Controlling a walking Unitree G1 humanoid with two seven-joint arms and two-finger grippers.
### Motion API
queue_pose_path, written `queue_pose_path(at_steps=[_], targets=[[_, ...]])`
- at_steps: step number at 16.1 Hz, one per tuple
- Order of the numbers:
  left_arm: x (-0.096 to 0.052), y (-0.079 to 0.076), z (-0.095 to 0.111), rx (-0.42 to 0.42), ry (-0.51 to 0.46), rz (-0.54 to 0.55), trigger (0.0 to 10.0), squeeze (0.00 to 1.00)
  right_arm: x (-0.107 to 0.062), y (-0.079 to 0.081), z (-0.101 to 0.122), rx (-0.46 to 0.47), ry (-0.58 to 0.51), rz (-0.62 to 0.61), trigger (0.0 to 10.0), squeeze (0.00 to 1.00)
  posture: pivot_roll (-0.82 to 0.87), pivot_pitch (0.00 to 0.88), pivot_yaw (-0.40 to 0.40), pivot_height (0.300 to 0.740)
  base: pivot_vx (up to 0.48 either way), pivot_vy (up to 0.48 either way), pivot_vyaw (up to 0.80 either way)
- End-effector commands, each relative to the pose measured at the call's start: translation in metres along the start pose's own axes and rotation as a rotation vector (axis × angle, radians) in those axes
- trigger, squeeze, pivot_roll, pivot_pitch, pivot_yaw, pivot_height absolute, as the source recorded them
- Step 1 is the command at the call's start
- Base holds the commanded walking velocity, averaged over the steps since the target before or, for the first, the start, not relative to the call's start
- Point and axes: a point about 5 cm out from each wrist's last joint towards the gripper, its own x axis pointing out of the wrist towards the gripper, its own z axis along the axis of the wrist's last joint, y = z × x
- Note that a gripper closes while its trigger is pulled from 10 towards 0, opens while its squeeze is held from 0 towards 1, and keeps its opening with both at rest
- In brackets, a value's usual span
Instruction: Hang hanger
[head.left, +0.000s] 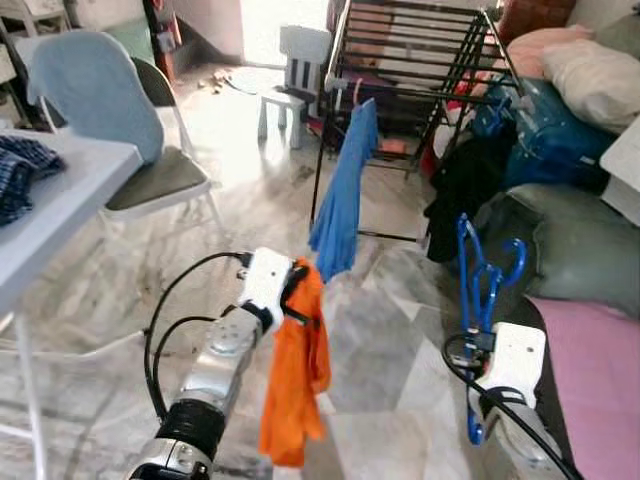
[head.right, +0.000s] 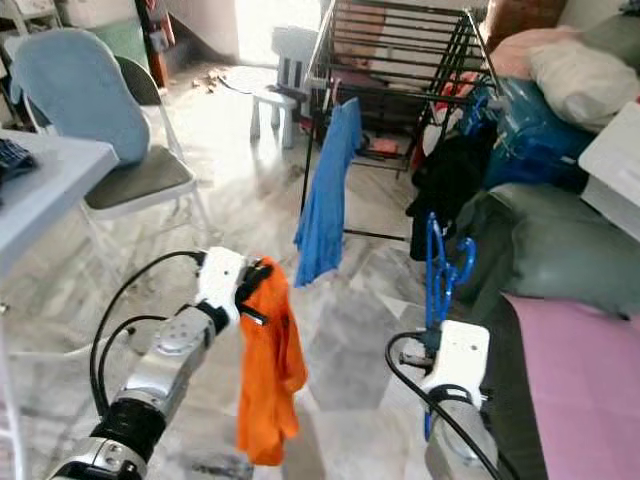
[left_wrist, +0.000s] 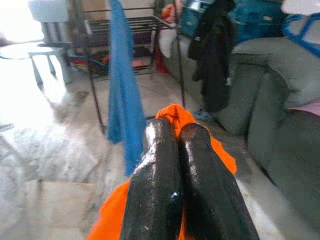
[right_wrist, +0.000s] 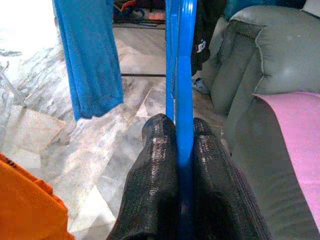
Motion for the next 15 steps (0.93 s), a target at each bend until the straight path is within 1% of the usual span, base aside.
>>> queue_pose_path(at_steps=[1,5,13,15], targets=[[0.0026,0.0021,0.0084,0.006,-0.022,-0.007,10.0,0.0,0.0021,0.0,0.0037,0.003,-0.01,0.003,10.0,0.0,0.01,0.0,-0.102,0.74,0.0,0.3,-0.47],[0.002,0.0015,0.0081,0.001,-0.021,-0.016,10.0,0.0,0.0029,-0.0016,0.0038,-0.002,-0.009,0.002,10.0,0.0,0.02,0.0,-0.103,0.74,0.0,0.371,-0.5],[0.0031,0.0007,0.009,0.005,-0.019,-0.023,10.0,0.0,0.0025,0.0014,0.0009,0.001,0.002,0.009,10.0,0.0,0.02,0.0,-0.099,0.74,0.0,0.426,-0.76],[0.0035,0.0015,0.0095,0.015,-0.022,-0.023,10.0,0.0,0.0038,0.0001,0.0017,0.005,-0.005,0.002,10.0,0.0,0.02,0.0,-0.09,0.74,0.0,0.427,0.0]])
